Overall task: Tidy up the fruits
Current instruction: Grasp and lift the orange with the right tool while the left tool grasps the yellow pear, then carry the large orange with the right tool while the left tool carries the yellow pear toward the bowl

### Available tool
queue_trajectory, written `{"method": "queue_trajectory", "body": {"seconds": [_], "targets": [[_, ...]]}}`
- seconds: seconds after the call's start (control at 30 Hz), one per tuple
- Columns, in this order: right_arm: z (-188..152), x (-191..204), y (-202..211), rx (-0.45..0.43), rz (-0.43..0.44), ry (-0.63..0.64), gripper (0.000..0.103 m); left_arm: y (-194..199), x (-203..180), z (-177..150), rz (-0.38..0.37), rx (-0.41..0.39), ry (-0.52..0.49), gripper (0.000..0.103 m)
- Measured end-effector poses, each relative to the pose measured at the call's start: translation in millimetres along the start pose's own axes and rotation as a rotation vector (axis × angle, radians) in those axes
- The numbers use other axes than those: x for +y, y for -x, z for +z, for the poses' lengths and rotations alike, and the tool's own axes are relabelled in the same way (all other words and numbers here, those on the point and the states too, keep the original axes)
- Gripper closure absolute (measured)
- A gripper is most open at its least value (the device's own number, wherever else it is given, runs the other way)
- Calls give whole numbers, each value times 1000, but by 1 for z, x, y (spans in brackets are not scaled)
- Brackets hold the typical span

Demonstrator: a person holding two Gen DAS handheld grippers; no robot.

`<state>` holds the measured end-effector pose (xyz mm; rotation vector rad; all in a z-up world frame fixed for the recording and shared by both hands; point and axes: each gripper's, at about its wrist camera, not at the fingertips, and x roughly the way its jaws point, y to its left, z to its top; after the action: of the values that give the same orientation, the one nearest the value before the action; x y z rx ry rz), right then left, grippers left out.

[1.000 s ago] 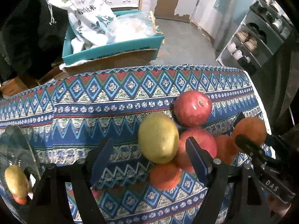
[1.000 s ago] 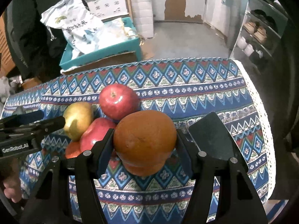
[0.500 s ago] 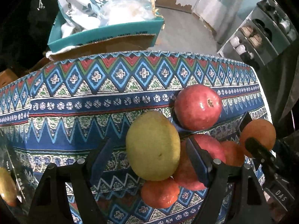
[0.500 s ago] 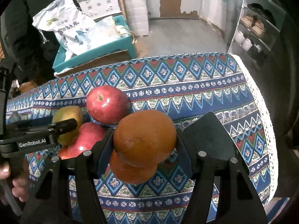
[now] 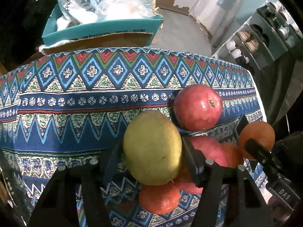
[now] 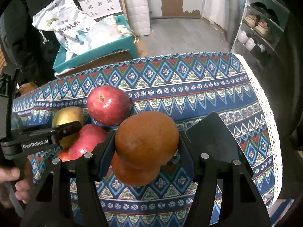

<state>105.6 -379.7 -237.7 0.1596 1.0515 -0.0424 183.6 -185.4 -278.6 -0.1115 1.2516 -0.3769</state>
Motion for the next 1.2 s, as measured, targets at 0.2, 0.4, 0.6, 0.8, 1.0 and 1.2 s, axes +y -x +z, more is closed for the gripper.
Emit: {"method": "queue_trajectory", "body": {"seconds": [0.2,0.4,0.6,0.8,1.0,1.2], "targets": [[3,5,9,-26,-3,9,39,15,-3,-3,55,-33,-46,39],[7,9,22,-58,-7,15,39,42,-1,-3,69,-89,-53,39],[11,17,38,-95,-6,32,39,70,-7,-6,70,-145,-59,39],[16,27,60,-144,-1,49,39,103,-12,-14,72,-191,-80,39],[20,32,81,-185,17,51,39,139,-18,-22,70,-260,-98,39],[22,43,106,-232,30,69,40,170,-22,-30,70,-322,-116,39]]}}
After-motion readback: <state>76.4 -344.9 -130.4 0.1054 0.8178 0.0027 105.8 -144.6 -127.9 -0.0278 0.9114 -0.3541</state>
